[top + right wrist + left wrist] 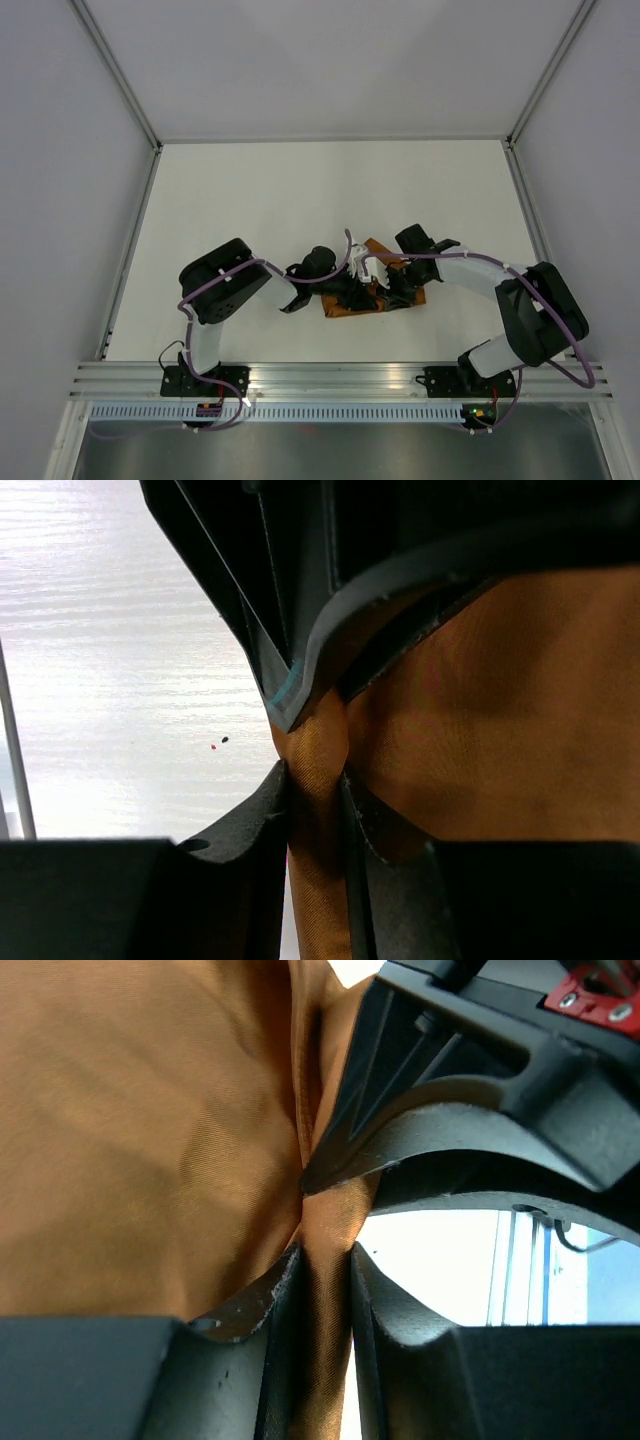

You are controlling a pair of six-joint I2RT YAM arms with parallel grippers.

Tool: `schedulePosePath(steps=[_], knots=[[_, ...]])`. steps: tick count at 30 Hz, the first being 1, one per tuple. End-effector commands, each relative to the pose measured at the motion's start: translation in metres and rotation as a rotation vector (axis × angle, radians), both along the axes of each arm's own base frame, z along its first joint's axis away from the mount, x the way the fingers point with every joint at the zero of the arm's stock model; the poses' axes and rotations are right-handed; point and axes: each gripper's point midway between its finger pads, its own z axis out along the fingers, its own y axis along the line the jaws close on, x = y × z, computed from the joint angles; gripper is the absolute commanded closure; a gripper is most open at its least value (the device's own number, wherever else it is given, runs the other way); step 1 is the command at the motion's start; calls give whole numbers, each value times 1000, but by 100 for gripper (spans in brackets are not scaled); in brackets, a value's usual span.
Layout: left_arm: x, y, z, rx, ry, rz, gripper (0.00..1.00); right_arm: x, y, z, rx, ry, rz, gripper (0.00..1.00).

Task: Fold the napkin, place the utensils inside, and roll it up
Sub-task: Roll the napkin at the center of the board.

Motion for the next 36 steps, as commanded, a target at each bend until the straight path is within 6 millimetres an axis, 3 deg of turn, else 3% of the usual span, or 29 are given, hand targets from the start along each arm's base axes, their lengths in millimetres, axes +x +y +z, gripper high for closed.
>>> schedulePosePath(steps=[1,6,13,23,28,29,36], knots=[[5,9,-3,16,47,91,69,6,-18,-9,-68,79,-37,84],[12,9,7,-23,40,148,67,5,-22,-14,-70,232,-14,84],[22,14,20,-62,-1,231,62,25,-27,-14,-60,344,-52,84],[36,19,37,-43,-128,317,60,23,-30,-25,-112,474,-52,85],[33,15,47,18,-298,304,58,26,-28,-29,-124,516,-52,85],[34,11,57,18,-339,304,57,25,-29,-30,-127,530,-54,84],[22,4,37,273,-697,184,53,27,-28,-35,-136,569,-55,84]])
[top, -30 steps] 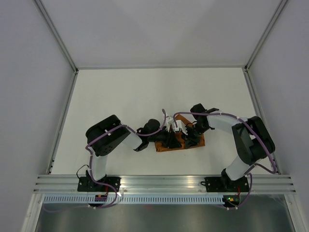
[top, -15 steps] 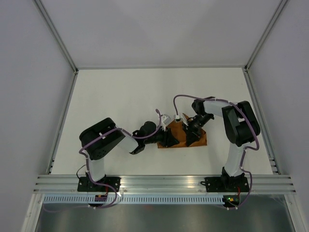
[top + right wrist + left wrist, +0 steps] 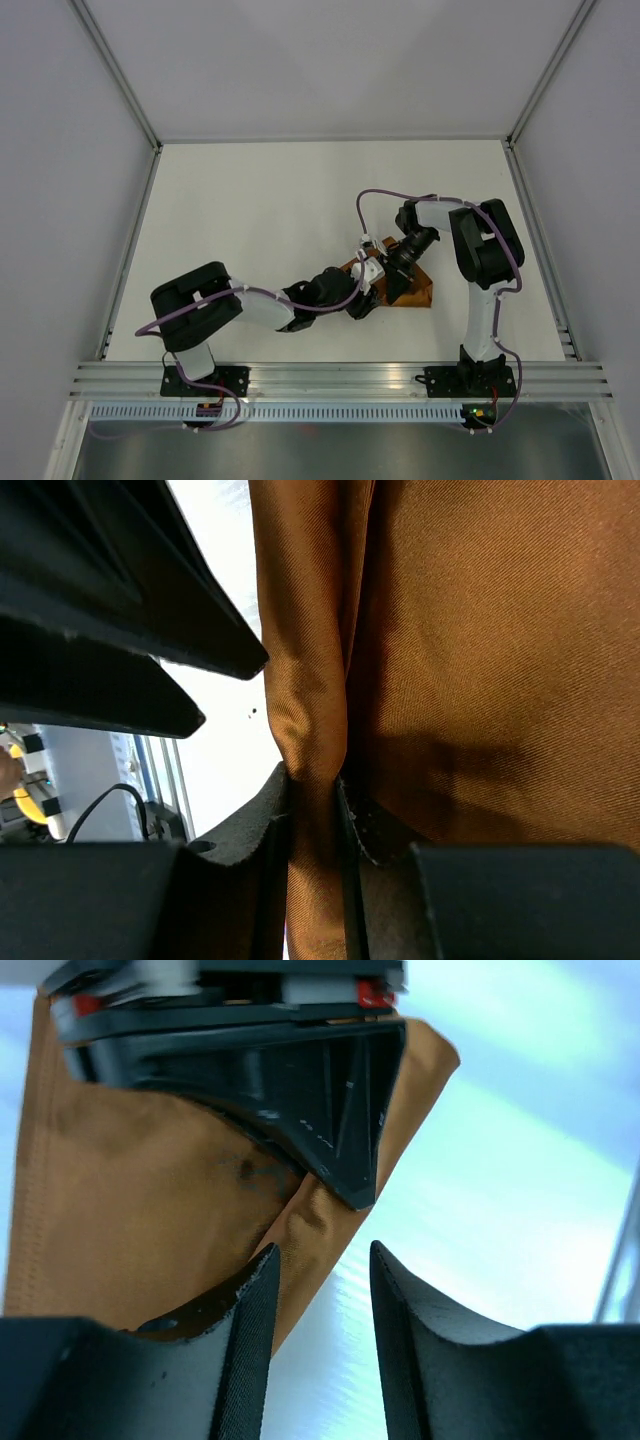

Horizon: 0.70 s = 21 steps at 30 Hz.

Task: Fold the napkin, place the utensils inside, and roll it up
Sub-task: Roll the napkin at the center of the board.

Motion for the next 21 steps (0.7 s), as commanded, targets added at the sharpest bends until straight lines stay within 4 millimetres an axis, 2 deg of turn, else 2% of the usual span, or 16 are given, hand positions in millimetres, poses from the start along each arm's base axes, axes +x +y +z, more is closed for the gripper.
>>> schedulePosePath(steps=[1,8,11,21], knots=[[12,5,-2,203,-273,-11,53,14,-18,-35,-80,-79,79,85],[12,9,-11,360,-527,-54,46,13,-18,-36,-81,-53,80,85],[6,5,-16,394,-596,-101,44,14,-18,-36,-80,-51,78,85],[2,-7,-35,478,-705,-202,42,15,-20,-35,-77,-36,74,85]])
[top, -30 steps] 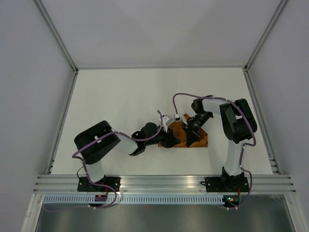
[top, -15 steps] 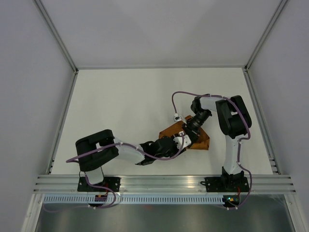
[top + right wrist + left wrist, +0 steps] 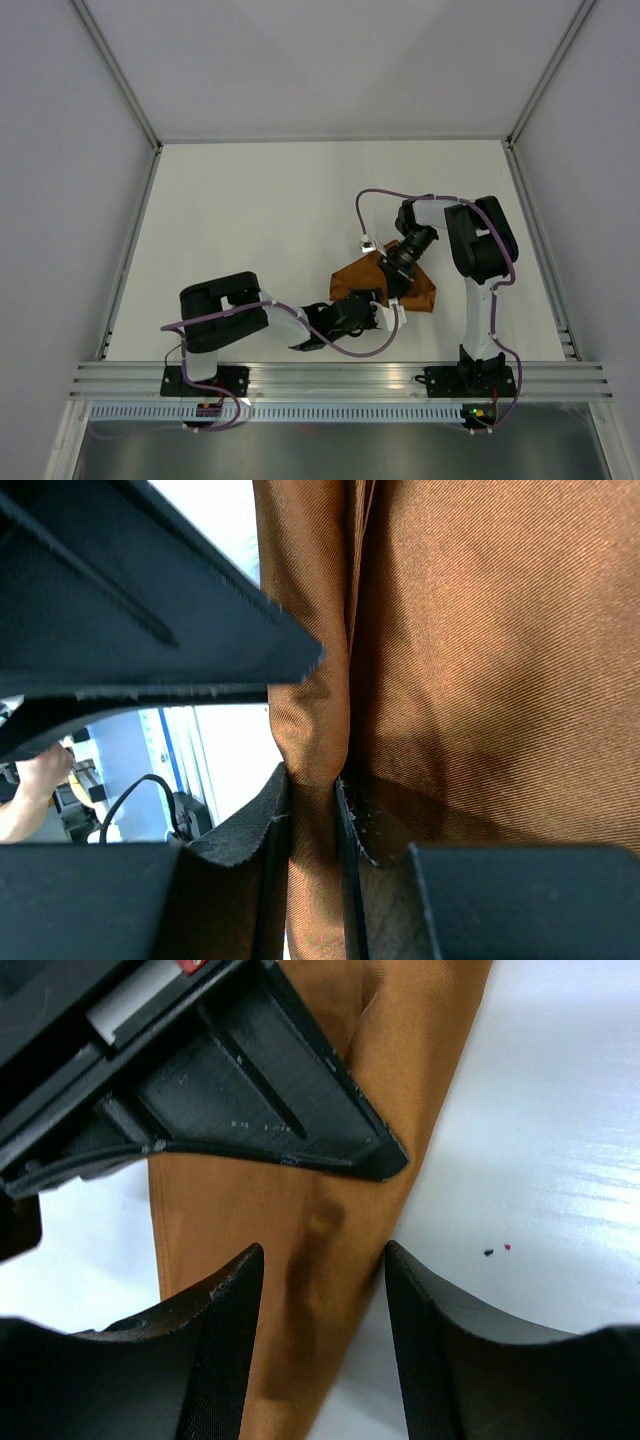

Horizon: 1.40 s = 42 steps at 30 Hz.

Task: Fold the napkin, place the utensils inside, and roll it up
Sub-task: Roll the napkin at the center of the board.

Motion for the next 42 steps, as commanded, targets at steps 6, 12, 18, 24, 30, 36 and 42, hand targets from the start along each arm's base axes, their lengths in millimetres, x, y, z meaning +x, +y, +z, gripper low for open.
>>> schedulePosePath(steps=[6,12,18,24,30,36,42], knots=[[-8,-13,-26,148,-39,-127,43,23,-17,-34,-39,-136,89,85],[-25,-20,-48,252,73,-221,58,24,-18,-34,-39,-136,86,85],[-33,-20,-57,289,193,-242,82,26,-19,-34,-51,-146,73,84],[-44,-18,-57,292,390,-234,95,44,-15,-18,-30,-240,26,62],[-57,-15,-58,275,560,-211,98,78,-13,23,19,-359,-85,52],[-61,-17,-56,217,727,-175,98,119,-29,52,27,-446,-278,50],[-63,-13,-63,230,895,-115,98,157,-66,79,9,-522,-486,49]])
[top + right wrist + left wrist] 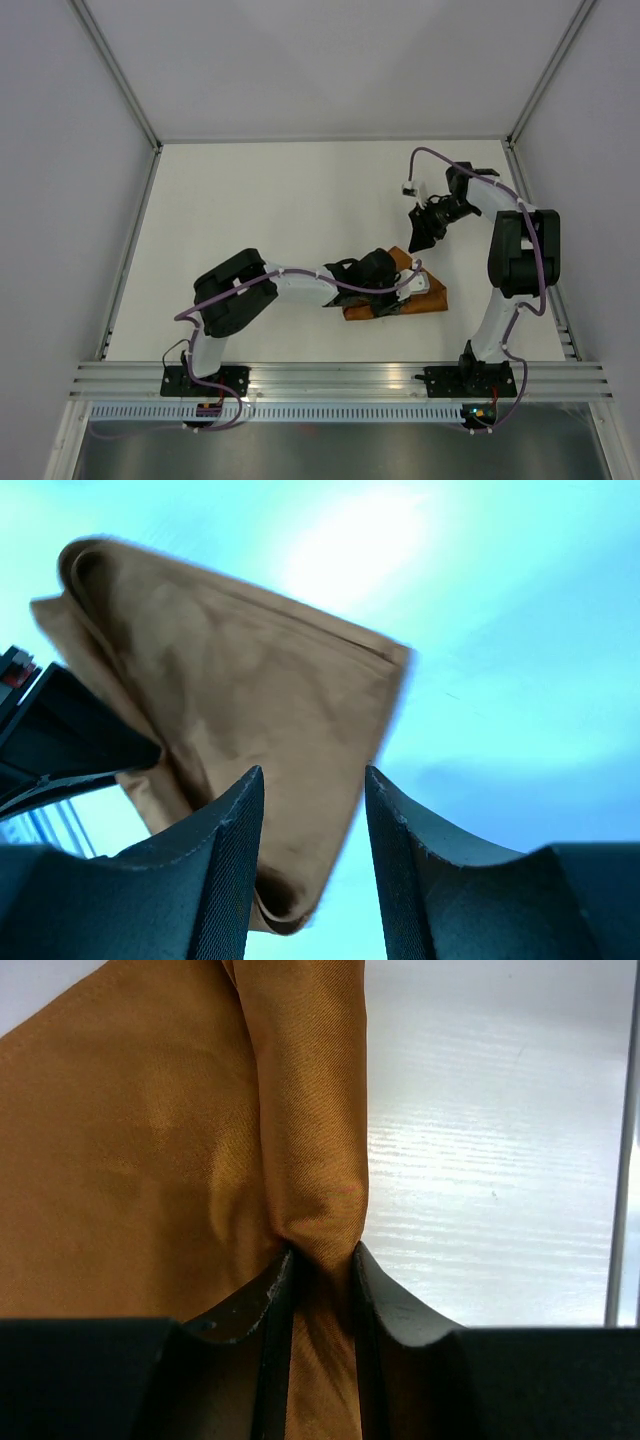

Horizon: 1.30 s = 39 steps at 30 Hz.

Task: Fold the napkin, place the utensils inside, and roll it up
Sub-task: Roll the napkin at the center of the board.

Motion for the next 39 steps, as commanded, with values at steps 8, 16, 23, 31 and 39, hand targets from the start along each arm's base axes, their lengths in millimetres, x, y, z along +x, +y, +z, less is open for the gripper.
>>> schedulePosePath(steps=[8,16,23,31,39], knots=[[-36,41,-55,201,560,98,98,31,-45,60,11,-239,-227,49],[-37,42,-63,218,762,112,98,-4,-45,71,-8,-344,-161,48],[-35,48,-72,222,908,146,98,-53,-36,64,4,-401,14,46],[-27,55,-79,231,1016,211,98,-89,-20,49,-34,-465,128,44],[-18,57,-87,244,1073,267,98,-117,10,28,-76,-503,270,43]])
